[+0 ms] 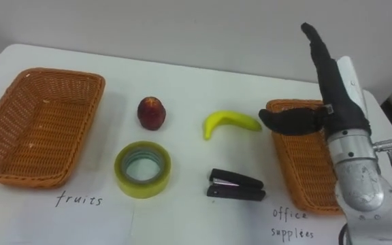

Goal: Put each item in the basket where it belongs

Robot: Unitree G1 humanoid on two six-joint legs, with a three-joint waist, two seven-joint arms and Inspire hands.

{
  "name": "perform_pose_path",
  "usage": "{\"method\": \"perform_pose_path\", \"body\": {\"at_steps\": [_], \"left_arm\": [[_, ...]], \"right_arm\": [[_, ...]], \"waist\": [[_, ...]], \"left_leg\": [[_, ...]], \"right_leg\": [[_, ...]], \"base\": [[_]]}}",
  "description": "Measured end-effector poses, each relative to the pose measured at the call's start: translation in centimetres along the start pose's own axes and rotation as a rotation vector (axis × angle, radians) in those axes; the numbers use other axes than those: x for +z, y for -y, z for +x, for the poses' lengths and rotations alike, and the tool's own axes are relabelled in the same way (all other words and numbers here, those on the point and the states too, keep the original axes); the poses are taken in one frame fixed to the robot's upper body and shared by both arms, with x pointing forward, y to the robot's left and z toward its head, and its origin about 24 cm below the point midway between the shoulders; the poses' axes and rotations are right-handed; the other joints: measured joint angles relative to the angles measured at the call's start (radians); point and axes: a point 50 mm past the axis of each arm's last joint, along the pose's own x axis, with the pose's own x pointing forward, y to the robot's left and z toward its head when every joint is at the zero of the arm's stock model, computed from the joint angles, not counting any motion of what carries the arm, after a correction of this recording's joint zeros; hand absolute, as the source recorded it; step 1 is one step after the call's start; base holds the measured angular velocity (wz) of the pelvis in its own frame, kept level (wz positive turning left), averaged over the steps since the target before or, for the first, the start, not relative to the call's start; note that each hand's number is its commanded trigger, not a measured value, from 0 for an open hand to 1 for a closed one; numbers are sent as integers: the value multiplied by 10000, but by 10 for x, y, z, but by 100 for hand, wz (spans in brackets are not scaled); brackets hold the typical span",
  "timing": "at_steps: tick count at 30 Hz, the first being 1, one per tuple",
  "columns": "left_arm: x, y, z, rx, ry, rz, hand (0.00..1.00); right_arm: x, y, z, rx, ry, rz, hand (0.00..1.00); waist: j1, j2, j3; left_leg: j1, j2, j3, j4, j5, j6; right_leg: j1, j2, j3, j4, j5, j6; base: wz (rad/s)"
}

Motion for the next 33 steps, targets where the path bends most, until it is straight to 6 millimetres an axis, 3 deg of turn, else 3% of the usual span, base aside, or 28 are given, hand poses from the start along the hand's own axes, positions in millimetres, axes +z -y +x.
{"method": "perform_pose_path", "body": {"at_steps": [15, 22, 33], "left_arm": [[7, -9, 3, 212, 169, 63, 0], [10, -12, 4, 260, 256, 130, 0], [18, -18, 6, 228, 504, 122, 0]], "right_arm": [[-6, -20, -1, 1695, -283, -24, 0], [-6, -25, -2, 2560, -292, -276, 0], [-7, -29, -4, 3677, -310, -364, 0]], "waist": [[35, 13, 38], [60, 44, 146], [265, -58, 86]], "left_leg": [[-157, -9, -112, 64, 2, -2], [-180, -1, -93, -9, 1, -3], [-217, -3, -79, 37, 2, -3]], "right_leg": [[-116, 6, 78, -12, 0, 0], [-152, 32, 174, -11, 0, 0], [-198, 25, 189, -10, 1, 0]], "base": [[2], [0], [0]]}}
